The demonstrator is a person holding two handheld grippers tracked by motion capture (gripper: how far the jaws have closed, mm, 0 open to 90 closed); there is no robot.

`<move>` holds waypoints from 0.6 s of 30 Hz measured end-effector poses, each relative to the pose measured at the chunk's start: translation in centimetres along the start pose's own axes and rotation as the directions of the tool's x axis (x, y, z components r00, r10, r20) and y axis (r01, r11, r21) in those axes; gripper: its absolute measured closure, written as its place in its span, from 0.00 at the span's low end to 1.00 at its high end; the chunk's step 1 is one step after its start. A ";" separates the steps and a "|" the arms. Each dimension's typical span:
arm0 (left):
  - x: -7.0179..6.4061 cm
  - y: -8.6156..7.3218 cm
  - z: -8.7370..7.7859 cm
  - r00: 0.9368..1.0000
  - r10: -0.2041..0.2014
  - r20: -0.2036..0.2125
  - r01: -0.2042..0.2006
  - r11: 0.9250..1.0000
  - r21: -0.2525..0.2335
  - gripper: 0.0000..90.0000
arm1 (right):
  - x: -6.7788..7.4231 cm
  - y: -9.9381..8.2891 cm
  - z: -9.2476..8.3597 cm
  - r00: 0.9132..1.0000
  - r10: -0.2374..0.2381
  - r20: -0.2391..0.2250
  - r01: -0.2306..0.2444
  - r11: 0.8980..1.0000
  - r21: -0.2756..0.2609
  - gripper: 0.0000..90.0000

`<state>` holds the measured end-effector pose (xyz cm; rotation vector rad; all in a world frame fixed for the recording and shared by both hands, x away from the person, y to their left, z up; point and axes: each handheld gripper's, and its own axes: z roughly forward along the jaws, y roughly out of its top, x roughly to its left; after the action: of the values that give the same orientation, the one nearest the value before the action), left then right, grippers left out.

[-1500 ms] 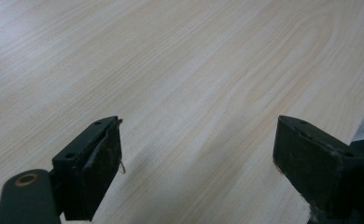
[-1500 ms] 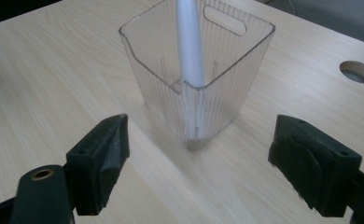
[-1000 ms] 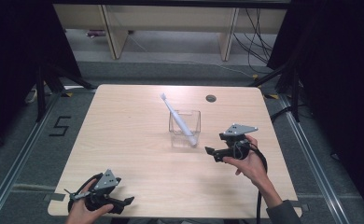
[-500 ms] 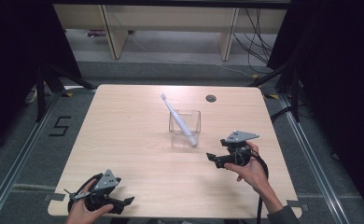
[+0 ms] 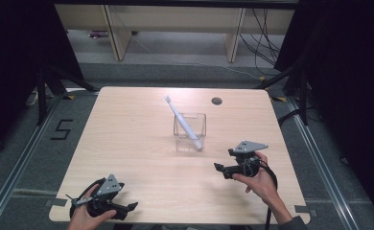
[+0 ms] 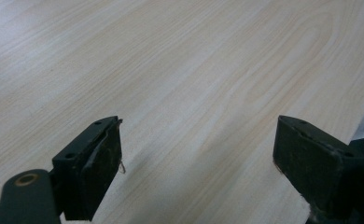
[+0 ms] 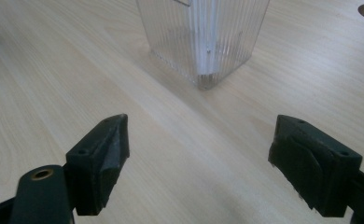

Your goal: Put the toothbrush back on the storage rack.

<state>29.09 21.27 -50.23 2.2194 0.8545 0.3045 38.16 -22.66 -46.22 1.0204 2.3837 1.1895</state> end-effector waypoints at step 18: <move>0.0 0.0 0.0 1.000 -0.004 -0.001 0.004 1.000 -0.001 0.17 | 0.5 -2.9 -0.8 1.000 0.015 0.019 -0.016 0.999 0.032 0.22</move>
<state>29.10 21.26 -50.27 2.2171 0.8590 0.3041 36.07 -23.95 -47.96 1.0571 2.3918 1.1460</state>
